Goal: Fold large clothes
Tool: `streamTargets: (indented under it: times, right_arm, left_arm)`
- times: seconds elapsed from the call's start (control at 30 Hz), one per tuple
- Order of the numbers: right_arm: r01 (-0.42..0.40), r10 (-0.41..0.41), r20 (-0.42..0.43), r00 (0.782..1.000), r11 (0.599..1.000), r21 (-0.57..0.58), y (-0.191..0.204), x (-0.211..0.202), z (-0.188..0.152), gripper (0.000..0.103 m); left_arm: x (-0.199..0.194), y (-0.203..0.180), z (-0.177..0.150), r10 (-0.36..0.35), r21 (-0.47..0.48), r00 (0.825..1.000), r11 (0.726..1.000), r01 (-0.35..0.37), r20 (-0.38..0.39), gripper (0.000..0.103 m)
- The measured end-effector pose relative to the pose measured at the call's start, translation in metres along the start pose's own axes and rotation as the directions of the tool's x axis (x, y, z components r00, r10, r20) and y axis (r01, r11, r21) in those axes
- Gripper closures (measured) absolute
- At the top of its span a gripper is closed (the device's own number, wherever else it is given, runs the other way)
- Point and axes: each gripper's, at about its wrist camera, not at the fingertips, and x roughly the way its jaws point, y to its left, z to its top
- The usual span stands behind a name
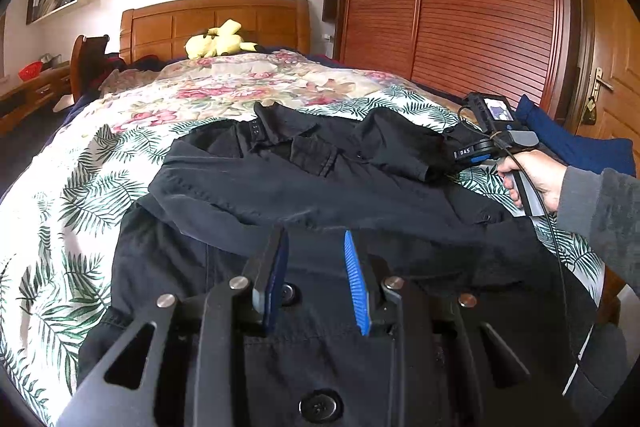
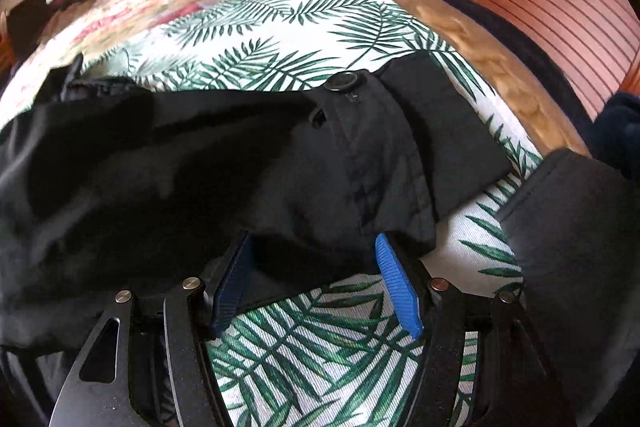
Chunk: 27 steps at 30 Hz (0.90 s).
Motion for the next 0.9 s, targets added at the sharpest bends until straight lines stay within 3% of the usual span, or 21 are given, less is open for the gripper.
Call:
streamTargets:
  times: [0.03,0.1,0.2,0.27,0.4,0.6,0.9]
  right_arm:
    - [0.003,-0.003,0.0,1.0,1.0,-0.016,0.002,0.002,0.0,0.042]
    - [-0.022,0.022,-0.005,1.0,0.999,-0.038,0.006,0.005,0.001,0.065]
    - [-0.036,0.034,-0.02,0.999,0.996,-0.087,0.016,0.007,0.002,0.09]
    - [-0.016,0.014,-0.016,1.0,0.991,-0.13,0.024,0.004,0.002,0.098]
    - [-0.008,0.019,0.062,0.998,0.987,-0.16,0.034,-0.018,0.001,0.101]
    - [-0.049,0.093,0.204,0.975,0.976,-0.212,0.054,-0.088,0.0,0.101]
    - [-0.13,0.255,0.311,0.916,0.92,-0.37,0.115,-0.192,-0.026,0.101]
  left_arm:
    - [0.0,0.0,0.0,0.0,0.0,1.0,1.0,0.0,0.0,0.076]
    - [0.0,0.001,0.0,0.002,0.0,1.0,1.0,-0.002,-0.001,0.076]
    - [-0.002,0.001,0.0,0.003,-0.001,1.0,1.0,-0.003,0.001,0.076]
    - [-0.002,0.002,0.0,0.005,-0.001,1.0,1.0,-0.005,0.003,0.076]
    - [-0.005,0.002,-0.002,0.008,-0.001,1.0,1.0,-0.008,0.007,0.076]
    - [-0.012,0.009,-0.007,0.028,0.008,1.0,1.0,-0.028,0.002,0.076]
    - [-0.047,0.017,-0.01,0.046,0.02,0.998,0.999,-0.047,0.038,0.076]
